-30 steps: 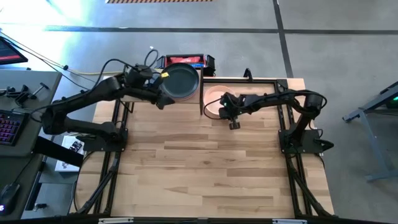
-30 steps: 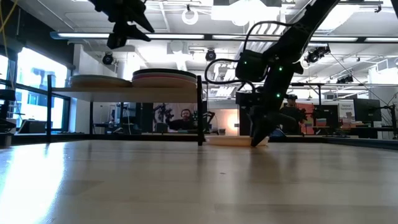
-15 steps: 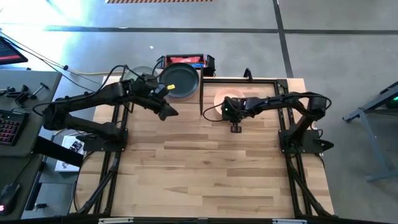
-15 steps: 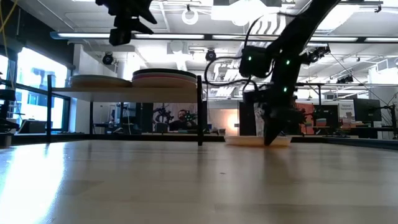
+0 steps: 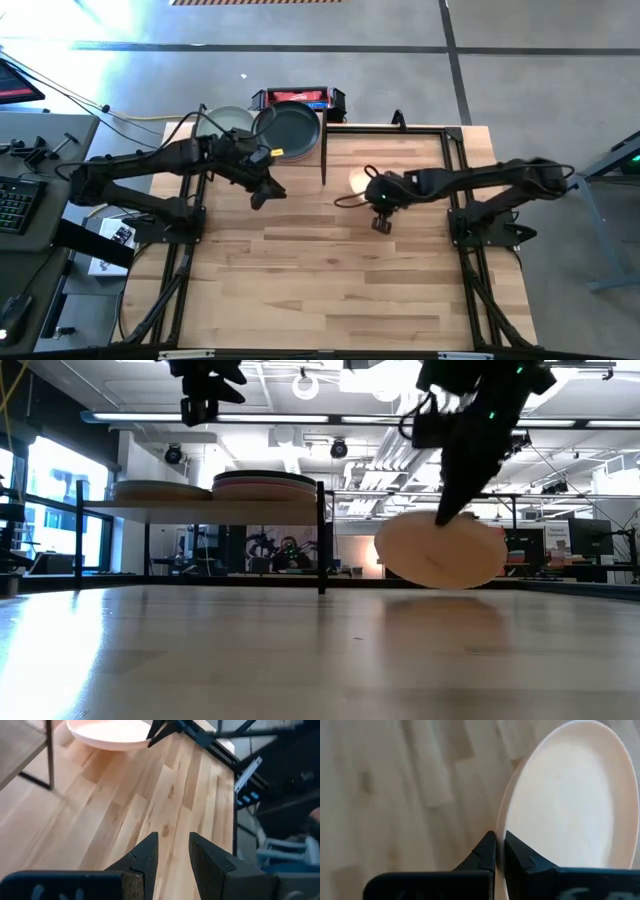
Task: Place and stack plates onto a shelf
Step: Stack the light orange plate on top of the blue plate on the shelf
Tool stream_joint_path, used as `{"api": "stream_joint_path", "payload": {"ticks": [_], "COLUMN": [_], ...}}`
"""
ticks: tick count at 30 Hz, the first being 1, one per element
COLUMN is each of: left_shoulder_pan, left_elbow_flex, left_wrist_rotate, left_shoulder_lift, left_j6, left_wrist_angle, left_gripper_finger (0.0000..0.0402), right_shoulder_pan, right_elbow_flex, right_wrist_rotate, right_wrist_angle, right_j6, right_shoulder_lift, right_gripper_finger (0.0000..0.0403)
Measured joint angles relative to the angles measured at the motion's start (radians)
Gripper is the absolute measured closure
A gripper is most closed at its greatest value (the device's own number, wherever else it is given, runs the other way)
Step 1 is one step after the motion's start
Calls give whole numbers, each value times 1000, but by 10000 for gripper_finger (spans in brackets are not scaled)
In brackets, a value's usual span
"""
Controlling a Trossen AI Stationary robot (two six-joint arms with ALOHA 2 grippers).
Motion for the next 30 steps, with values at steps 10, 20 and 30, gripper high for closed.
{"api": "stream_joint_path", "payload": {"ticks": [10,20,30], "left_shoulder_pan": [-41,-45,-45], "left_elbow_flex": [0,0,0], "left_wrist_rotate": [-3,96,362], "left_shoulder_lift": [0,0,0], "left_j6": [310,535,559], "left_wrist_angle": [0,4,15], "left_gripper_finger": [303,303,303], "right_shoulder_pan": [148,243,211], "right_elbow_flex": [1,2,2], "right_wrist_rotate": [-212,-348,-526], "right_wrist_angle": [171,455,714], "right_j6": [190,146,63], "right_shoulder_lift": [-49,-45,-45], "right_gripper_finger": [403,403,403]}}
